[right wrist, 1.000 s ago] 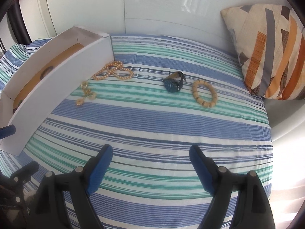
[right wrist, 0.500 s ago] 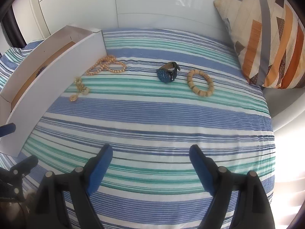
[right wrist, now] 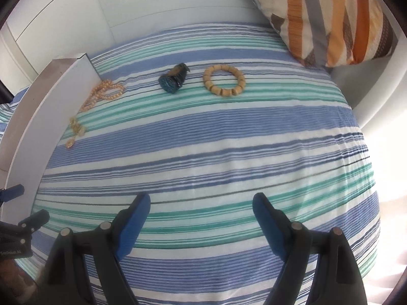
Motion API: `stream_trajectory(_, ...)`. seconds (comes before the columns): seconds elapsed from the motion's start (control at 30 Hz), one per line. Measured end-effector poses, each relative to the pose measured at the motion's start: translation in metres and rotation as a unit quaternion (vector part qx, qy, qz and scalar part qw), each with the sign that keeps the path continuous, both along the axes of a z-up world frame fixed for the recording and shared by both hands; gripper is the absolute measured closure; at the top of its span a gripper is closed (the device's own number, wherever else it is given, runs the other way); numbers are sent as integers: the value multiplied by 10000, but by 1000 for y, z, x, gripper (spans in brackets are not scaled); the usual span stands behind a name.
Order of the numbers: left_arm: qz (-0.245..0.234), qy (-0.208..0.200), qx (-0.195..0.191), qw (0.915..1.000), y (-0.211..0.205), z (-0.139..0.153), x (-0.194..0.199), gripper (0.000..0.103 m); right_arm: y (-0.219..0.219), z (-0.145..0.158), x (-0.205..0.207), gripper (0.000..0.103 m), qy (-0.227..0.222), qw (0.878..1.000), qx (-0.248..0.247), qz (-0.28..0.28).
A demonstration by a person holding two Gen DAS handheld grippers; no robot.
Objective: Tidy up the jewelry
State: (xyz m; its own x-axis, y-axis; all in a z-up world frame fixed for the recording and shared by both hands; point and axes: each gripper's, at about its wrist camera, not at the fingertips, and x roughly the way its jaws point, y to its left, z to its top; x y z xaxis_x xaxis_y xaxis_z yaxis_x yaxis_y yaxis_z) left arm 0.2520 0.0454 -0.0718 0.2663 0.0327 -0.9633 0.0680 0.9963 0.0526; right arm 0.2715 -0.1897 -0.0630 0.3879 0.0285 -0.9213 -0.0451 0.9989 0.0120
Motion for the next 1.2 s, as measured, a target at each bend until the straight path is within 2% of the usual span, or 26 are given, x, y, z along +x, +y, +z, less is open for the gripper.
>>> stream_trajectory(0.27,367,116,-54,9992,12,-12,31,3,-15,-8,-4,19,115,9997,148,-180)
stream_trajectory(0.4,874,-1,-94,9961,21,-18,61,3,-13,-14,-1,19,191,9995,199,-136)
stream_trajectory(0.5,1398,-98,-68,9901,26,-28,90,3,-7,-17,0,19,252,9994,240,-40)
stream_trajectory(0.67,2422,-293,519,9684,33,-52,133,3,6,-14,-1,19,202,9991,319,177)
stream_trajectory(0.77,2636,-316,776,9610,35,-67,148,3,10,-13,-3,19,171,9987,375,285)
stream_trajectory(0.83,2715,-314,666,9596,38,-74,151,3,11,-13,-6,19,184,9985,392,337)
stream_trajectory(0.87,2788,-407,560,9579,40,-73,149,7,11,-14,-8,19,203,9984,390,361)
stream_trajectory(0.93,2760,-490,264,9595,42,-72,145,19,9,-15,-11,19,234,9984,351,368)
stream_trajectory(0.97,2676,-538,163,9619,41,-71,144,33,7,-16,-12,19,249,9986,330,343)
stream_trajectory(1.0,2532,-586,135,9655,39,-70,144,55,4,-17,-12,19,266,9986,324,308)
stream_trajectory(1.03,2331,-622,192,9703,33,-67,143,70,1,-19,-12,19,293,9987,327,256)
stream_trajectory(1.07,2179,-590,319,9737,28,-67,143,95,-2,-20,-12,19,320,9987,334,199)
stream_trajectory(1.2,1825,-474,22,9821,29,-66,126,96,-9,-21,-6,19,347,9987,361,49)
